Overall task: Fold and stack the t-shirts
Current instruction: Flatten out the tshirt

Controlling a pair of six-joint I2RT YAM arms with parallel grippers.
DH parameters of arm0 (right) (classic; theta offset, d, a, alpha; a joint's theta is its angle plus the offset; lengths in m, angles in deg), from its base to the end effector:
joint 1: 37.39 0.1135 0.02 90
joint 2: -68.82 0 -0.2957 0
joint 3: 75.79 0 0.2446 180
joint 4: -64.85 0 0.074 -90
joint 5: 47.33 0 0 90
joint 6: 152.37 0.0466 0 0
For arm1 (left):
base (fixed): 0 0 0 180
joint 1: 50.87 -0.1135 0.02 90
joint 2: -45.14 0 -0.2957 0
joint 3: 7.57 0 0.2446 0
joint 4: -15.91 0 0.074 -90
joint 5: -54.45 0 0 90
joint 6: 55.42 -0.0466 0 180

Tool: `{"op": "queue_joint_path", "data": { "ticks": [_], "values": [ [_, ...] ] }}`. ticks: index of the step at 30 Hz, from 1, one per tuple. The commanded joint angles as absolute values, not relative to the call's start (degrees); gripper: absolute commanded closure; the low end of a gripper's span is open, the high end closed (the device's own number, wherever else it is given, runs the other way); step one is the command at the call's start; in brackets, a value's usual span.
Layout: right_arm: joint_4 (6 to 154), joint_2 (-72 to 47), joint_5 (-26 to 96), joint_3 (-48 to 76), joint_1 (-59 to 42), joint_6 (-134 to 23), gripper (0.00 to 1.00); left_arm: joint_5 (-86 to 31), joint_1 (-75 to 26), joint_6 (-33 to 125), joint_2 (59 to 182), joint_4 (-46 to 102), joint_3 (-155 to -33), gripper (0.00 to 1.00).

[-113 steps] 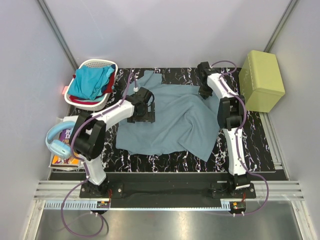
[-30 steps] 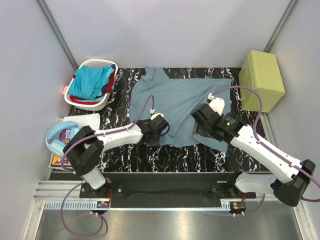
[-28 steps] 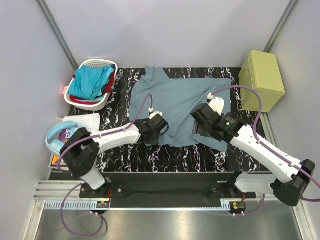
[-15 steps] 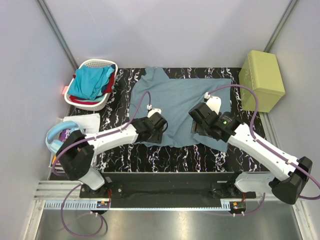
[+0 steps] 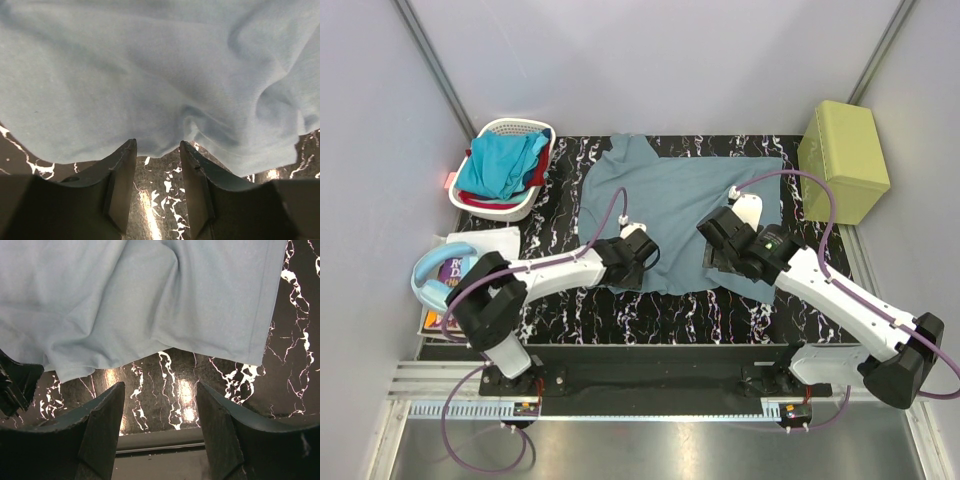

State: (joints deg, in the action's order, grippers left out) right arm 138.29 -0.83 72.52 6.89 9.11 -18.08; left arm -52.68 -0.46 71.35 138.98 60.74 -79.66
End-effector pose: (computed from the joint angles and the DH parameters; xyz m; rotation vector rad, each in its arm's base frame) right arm 0.1627 0.1378 0.3464 0.1236 2.4221 0.0021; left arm 0.2108 -0.2333 0.2091 0.2318 2.6330 -0.0894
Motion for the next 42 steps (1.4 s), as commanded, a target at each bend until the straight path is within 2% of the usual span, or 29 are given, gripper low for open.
{"op": "queue_joint_path", "data": {
  "ticks": [1, 7, 11, 12, 15, 19, 23, 26, 31, 39, 42],
  "values": [
    [137.7, -0.2, 75.4, 7.3, 9.6, -17.9, 0.34, -50.8, -0.2, 72.4, 140.1, 58.2, -78.6, 0.55],
    [137.8, -0.1, 75.5, 7.0, 9.6, -17.9, 0.34, -48.9, -0.2, 73.3, 140.4, 56.1, -76.2, 0.55],
    [137.8, -0.2, 75.8, 7.0, 9.7, -17.9, 0.34, -48.5, -0.2, 73.5, 140.6, 55.9, -75.5, 0.70],
    [137.8, -0.2, 75.9, 7.0, 9.6, -17.9, 0.34, -48.5, -0.2, 73.5, 140.6, 55.9, -75.4, 0.78],
    [137.8, -0.5, 76.0, 7.2, 9.7, -17.9, 0.34, -48.7, -0.2, 73.5, 139.8, 55.9, -75.4, 0.90],
    [137.6, -1.1, 76.0, 7.0, 9.6, -17.9, 0.34, -51.0, -0.2, 73.3, 137.1, 58.2, -76.4, 0.98],
    [137.0, -1.1, 75.8, 6.7, 9.6, -17.9, 0.34, -55.1, -0.2, 72.2, 132.8, 62.2, -79.9, 0.99],
    [136.5, -1.5, 75.8, 6.7, 9.6, -18.2, 0.34, -58.4, -0.7, 70.6, 131.1, 65.3, -84.2, 0.96],
    [136.2, -2.0, 75.8, 7.1, 9.6, -18.8, 0.34, -58.4, -5.2, 68.5, 130.7, 66.7, -89.9, 0.94],
    [135.9, -1.8, 75.8, 6.8, 9.6, -19.6, 0.34, -56.5, -13.2, 65.2, 139.8, 66.0, -95.2, 0.93],
    [135.8, -1.6, 75.9, 6.4, 9.6, -19.9, 0.34, -54.4, -16.3, 64.0, 144.9, 65.1, -98.4, 0.88]
  ]
}}
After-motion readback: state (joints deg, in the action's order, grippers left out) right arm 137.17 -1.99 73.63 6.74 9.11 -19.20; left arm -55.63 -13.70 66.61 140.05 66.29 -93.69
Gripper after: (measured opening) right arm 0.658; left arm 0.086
